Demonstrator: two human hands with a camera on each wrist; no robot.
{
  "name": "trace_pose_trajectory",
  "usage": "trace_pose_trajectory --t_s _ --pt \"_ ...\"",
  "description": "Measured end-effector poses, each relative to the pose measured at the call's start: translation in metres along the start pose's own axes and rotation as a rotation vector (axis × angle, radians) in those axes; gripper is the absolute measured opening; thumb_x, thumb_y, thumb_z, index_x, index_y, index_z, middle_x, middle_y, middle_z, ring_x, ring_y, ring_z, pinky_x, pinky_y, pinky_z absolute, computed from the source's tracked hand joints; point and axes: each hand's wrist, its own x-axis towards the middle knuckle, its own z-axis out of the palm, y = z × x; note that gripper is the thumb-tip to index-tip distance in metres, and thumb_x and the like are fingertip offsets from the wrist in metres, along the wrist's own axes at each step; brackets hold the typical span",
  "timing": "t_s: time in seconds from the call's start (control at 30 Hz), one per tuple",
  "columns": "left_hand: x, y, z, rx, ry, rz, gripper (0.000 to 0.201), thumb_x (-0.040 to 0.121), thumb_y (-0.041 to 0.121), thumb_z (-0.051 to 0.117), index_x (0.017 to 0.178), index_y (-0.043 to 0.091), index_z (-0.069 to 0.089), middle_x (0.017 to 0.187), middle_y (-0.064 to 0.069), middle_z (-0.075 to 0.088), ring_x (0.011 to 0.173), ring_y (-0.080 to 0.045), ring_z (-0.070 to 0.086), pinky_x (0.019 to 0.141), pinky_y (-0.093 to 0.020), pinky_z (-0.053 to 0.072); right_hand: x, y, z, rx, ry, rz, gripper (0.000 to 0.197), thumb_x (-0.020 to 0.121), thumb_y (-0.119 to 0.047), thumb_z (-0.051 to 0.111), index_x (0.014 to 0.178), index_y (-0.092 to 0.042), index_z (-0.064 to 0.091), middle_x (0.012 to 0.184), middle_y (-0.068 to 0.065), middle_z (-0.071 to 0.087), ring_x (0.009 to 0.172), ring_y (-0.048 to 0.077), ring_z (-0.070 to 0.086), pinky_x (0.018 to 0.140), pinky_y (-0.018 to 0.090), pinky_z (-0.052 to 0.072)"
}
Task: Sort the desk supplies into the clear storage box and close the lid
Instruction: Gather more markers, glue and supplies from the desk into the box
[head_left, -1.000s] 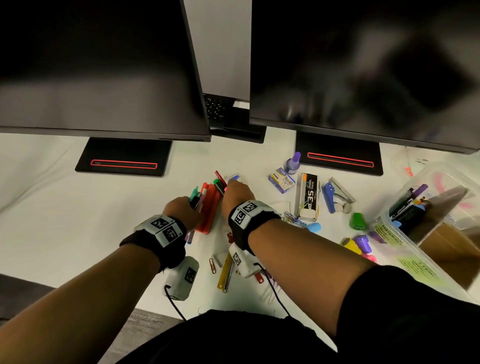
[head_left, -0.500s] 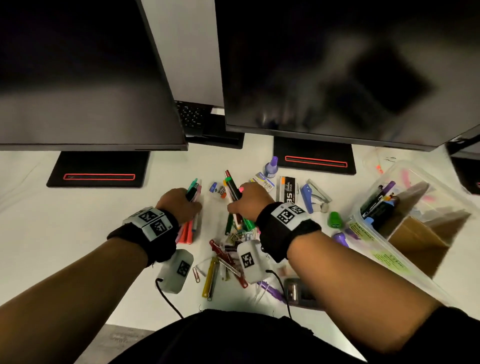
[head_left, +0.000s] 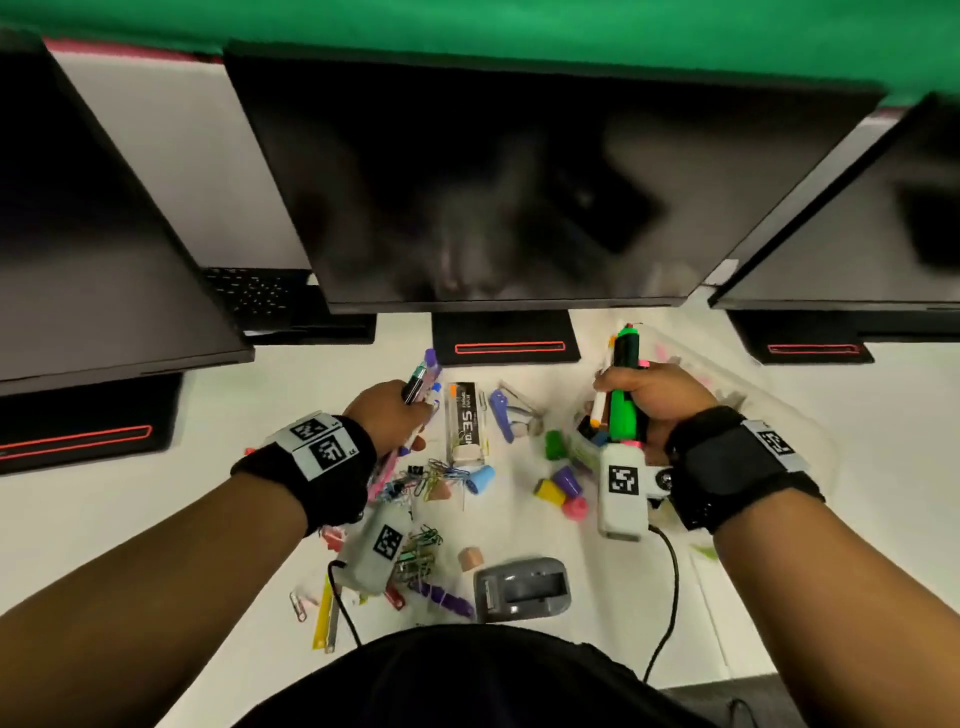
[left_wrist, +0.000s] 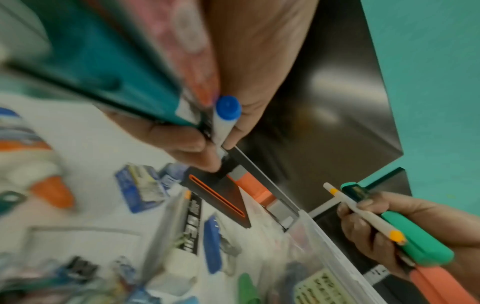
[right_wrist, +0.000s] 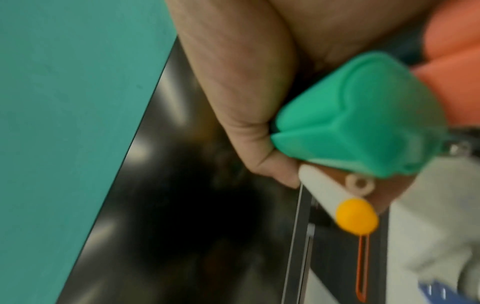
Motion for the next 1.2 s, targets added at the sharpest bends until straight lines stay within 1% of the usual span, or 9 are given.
trace_pose_trajectory --t_s 0.1,0.17,0.27,0.43,0.53,0.87,0.97,1.07,1.2 --pt "0.003 0.03 0.021 0.032 -0.04 0.053 0.02 0.089 0.03 0.051 0.089 0.012 0.058 0.084 -0.012 0.068 0.079 -0.028 0.067 0.072 -0.032 0.052 0.01 0.004 -0.033 0.016 0.142 0.054 0.008 0.075 0.004 0.065 0.074 0.001 0.058 0.066 0.017 0.054 0.06 0.031 0.056 0.075 0.049 0.054" --pt "0.003 0.048 0.034 0.038 -0.069 0.087 0.016 0.089 0.027 0.052 0.089 0.012 0.057 0.073 -0.006 0.068 0.066 -0.019 0.065 0.06 -0.023 0.051 0.02 0.009 -0.049 0.004 0.215 0.079 0.014 0.068 0.005 0.07 0.076 0.004 0.059 0.069 0.018 0.055 0.068 0.033 0.058 0.081 0.056 0.053" --pt "-0.001 0.071 0.053 -0.032 -0.116 0.115 0.007 0.088 0.018 0.052 0.087 0.012 0.055 0.066 -0.001 0.063 0.054 -0.009 0.062 0.045 -0.018 0.048 0.027 0.011 -0.056 -0.075 0.248 0.102 0.024 0.068 0.0 0.075 0.087 0.003 0.061 0.077 0.021 0.061 0.068 0.033 0.062 0.07 0.045 0.057" --pt "0.005 0.103 0.071 -0.048 -0.136 0.186 0.012 0.083 0.011 0.056 0.073 0.015 0.052 0.066 -0.005 0.062 0.058 -0.018 0.063 0.057 -0.03 0.054 0.034 0.0 -0.041 -0.034 0.224 0.051 0.042 0.077 -0.001 0.07 0.115 0.011 0.055 0.095 0.019 0.056 0.086 0.03 0.058 0.09 0.046 0.052" --pt "0.013 0.123 0.078 -0.055 -0.106 0.224 0.019 0.082 0.009 0.058 0.068 0.019 0.05 0.066 -0.002 0.06 0.049 -0.01 0.061 0.048 -0.023 0.049 0.041 -0.003 -0.03 -0.113 0.224 0.011 0.05 0.074 -0.014 0.076 0.114 0.01 0.058 0.1 0.019 0.061 0.097 0.034 0.063 0.093 0.046 0.052" --pt "0.046 0.152 0.105 -0.095 -0.1 0.206 0.005 0.088 0.01 0.057 0.086 0.007 0.054 0.076 -0.011 0.062 0.056 -0.019 0.061 0.05 -0.024 0.05 0.043 0.011 -0.059 -0.039 0.12 -0.042 0.004 0.077 -0.01 0.061 0.074 -0.011 0.061 0.088 0.012 0.063 0.084 0.026 0.062 0.091 0.045 0.054" --pt "0.05 0.161 0.117 0.004 -0.111 0.219 0.014 0.086 0.018 0.06 0.088 0.004 0.058 0.083 -0.016 0.066 0.059 -0.026 0.061 0.061 -0.032 0.052 0.024 0.019 -0.071 0.046 0.087 -0.056 0.012 0.084 -0.002 0.058 0.073 -0.005 0.06 0.078 0.016 0.062 0.07 0.028 0.061 0.071 0.038 0.054" --pt "0.052 0.17 0.129 0.21 -0.09 0.251 0.03 0.083 0.026 0.063 0.103 0.004 0.06 0.095 -0.011 0.065 0.082 -0.028 0.062 0.075 -0.03 0.048 0.0 0.033 -0.082 -0.322 0.09 -0.213 0.005 0.085 -0.007 0.059 0.087 -0.01 0.063 0.077 0.004 0.06 0.066 0.017 0.055 0.058 0.019 0.045" --pt "0.056 0.179 0.143 0.354 -0.086 0.243 0.042 0.081 0.022 0.064 0.118 0.007 0.051 0.113 -0.013 0.061 0.101 -0.03 0.06 0.079 -0.032 0.046 -0.024 0.06 -0.095 -1.011 -0.04 -0.436 0.031 0.082 -0.032 0.065 0.11 -0.019 0.062 0.102 0.002 0.066 0.089 0.017 0.058 0.074 0.021 0.044"
